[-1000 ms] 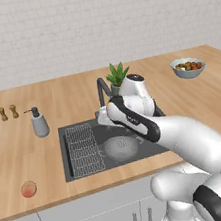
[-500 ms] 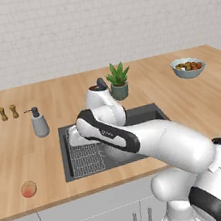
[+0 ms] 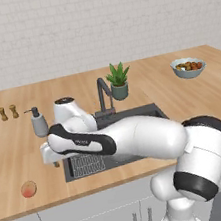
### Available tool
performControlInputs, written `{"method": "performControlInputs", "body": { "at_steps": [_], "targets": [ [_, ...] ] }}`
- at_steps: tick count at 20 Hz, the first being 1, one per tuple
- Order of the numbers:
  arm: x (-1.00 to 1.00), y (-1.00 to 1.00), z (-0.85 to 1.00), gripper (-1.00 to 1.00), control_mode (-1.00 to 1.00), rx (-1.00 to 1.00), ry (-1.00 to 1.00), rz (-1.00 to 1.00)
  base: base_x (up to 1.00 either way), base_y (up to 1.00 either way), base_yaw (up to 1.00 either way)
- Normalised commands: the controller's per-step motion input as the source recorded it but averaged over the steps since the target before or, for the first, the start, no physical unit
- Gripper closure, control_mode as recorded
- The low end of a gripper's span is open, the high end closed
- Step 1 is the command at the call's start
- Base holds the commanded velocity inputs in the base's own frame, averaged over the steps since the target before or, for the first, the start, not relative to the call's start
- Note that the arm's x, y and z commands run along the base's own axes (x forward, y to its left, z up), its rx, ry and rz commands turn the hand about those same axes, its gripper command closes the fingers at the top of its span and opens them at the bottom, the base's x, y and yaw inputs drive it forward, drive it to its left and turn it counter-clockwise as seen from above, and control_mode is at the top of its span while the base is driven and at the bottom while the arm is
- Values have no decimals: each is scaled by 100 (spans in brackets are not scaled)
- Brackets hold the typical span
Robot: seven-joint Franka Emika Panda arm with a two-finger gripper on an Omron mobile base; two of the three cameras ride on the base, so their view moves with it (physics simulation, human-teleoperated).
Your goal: Put the colander in the sink, put the peach in the colander, and turn on the sink faucet and pour water over the colander.
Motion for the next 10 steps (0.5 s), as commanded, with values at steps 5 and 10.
{"method": "performControlInputs", "body": {
  "at_steps": [5, 10],
  "targets": [
    [-6, 75, -20, -100, -100, -3, 0, 2, 0, 0, 0],
    [-1, 68, -27, -100, -100, -4, 0, 0, 0, 0, 0]
  ]
}}
